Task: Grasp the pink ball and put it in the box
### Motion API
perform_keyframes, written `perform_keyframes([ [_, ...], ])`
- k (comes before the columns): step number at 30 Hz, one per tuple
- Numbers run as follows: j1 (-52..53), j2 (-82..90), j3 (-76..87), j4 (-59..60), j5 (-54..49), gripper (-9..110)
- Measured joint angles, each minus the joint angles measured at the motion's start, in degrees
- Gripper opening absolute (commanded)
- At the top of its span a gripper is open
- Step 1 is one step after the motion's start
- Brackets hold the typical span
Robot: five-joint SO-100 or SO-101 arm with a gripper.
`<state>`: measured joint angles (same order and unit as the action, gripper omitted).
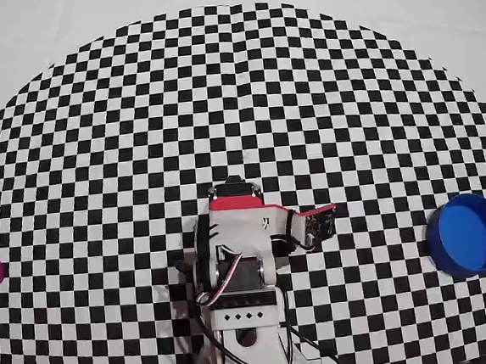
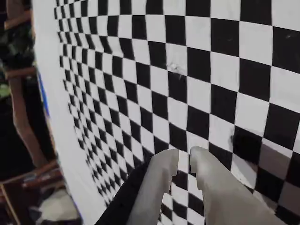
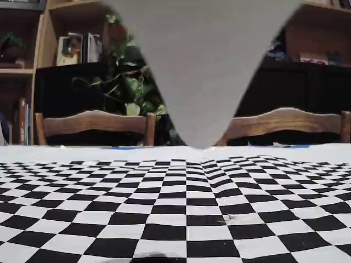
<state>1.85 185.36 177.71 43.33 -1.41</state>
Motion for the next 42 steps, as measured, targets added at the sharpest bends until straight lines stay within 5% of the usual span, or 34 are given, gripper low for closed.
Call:
perform_keyframes([
  [15,-0.09,-0.7,0.0,-29.53,0.0,21],
  [22,0.88,-0.7,0.0,-34.01,-2.81,25],
  [29,0.97,-0.7,0.18,-33.57,-20.39,26],
  [42,0.79,-1.93,0.18,-30.76,-69.43,26],
])
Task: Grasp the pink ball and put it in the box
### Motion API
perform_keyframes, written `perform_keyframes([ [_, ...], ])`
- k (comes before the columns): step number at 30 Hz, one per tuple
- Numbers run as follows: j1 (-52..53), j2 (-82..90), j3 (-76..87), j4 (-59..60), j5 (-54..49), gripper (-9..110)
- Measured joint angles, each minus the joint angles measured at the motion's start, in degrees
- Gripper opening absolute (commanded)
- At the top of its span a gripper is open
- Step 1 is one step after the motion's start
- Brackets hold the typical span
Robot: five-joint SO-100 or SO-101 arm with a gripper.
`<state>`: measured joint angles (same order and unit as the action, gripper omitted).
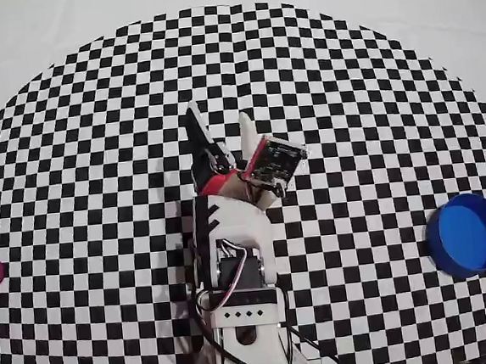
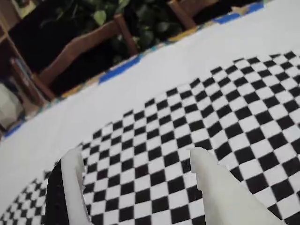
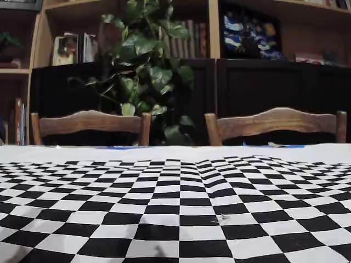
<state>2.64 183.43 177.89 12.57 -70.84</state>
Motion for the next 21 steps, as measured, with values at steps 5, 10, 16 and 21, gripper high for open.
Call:
perform_keyframes([
  [5,0.88,0.0,0.0,-0.26,-12.92,25],
  [10,0.53,0.0,0.0,-1.85,-19.42,26],
  [16,0.0,-0.44,0.0,-4.22,-19.69,26],
  [21,-2.64,-1.85,0.0,-6.42,-19.69,25],
])
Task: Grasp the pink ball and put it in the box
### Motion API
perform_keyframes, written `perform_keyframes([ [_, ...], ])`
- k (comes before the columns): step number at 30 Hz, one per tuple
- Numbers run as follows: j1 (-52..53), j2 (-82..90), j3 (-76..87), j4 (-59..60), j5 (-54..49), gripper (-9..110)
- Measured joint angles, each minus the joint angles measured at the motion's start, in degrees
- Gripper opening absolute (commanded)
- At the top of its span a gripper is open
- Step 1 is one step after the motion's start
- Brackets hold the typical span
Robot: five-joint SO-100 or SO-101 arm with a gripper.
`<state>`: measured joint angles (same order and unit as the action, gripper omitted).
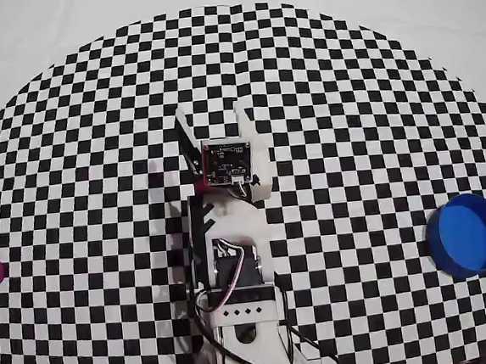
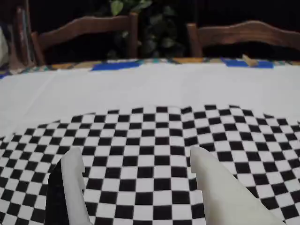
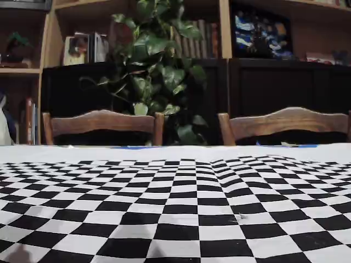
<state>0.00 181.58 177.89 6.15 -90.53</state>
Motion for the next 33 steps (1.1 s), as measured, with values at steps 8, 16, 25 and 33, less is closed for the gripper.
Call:
perform_keyframes([
  [8,-8.53,-1.14,0.0,-0.09,0.0,25],
  [16,-16.52,-1.14,0.0,-0.09,0.0,25],
  [25,-23.64,-2.72,0.0,-0.44,0.0,25],
  [33,-32.43,-2.64,0.0,-0.44,0.0,25],
])
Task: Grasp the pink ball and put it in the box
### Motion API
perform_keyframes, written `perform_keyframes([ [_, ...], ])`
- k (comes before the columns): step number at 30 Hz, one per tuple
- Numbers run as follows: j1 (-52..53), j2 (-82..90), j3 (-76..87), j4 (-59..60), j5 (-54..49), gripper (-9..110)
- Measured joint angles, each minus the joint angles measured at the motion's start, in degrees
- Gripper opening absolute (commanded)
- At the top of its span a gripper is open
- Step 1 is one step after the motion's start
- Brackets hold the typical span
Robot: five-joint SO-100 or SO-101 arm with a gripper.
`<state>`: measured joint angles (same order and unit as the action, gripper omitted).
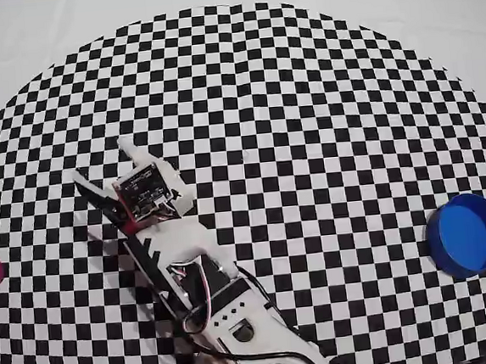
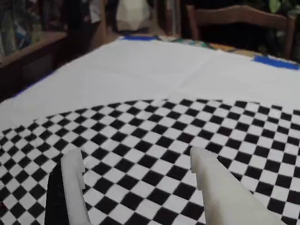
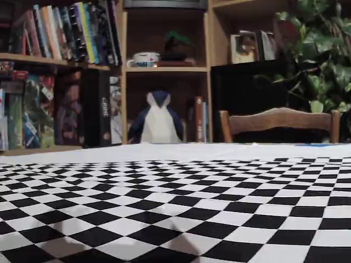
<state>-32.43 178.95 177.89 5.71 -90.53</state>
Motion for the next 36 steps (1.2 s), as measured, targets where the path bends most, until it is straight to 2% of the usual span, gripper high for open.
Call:
perform_keyframes([
  [10,-10.28,0.0,0.0,-0.97,0.0,25],
  [36,-26.72,0.0,0.0,-3.08,0.0,25],
])
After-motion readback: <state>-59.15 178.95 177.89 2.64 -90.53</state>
